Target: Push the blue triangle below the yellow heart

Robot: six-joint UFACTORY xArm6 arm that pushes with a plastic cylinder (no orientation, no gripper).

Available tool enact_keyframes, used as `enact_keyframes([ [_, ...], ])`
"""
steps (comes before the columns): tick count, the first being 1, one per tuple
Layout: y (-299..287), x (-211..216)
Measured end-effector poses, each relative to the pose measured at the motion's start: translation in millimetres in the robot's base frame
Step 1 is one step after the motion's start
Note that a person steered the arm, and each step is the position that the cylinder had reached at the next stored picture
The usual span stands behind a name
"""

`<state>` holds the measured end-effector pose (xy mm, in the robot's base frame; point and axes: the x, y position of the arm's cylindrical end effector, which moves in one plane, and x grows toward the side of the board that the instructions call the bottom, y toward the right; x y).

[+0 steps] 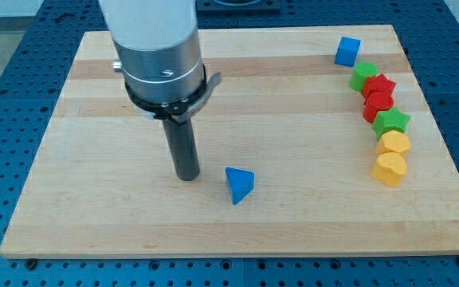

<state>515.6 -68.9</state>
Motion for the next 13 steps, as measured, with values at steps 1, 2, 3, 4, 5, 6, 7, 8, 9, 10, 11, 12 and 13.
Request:
enact_keyframes([
  [1, 32.0, 0.0],
  [2, 75.1, 0.0],
  [3, 77.4, 0.0],
  [4, 46.0, 0.0],
  [5, 24.1, 2.3],
  [6, 25.7, 11.3],
  [7, 44.9, 25.1],
  [8, 75.3, 26.7],
  [9, 108.5, 26.7],
  [10, 131.1, 26.7],
  [11, 144.7, 26.7],
  [12, 162.3, 26.7],
  [13, 182.1, 26.7],
])
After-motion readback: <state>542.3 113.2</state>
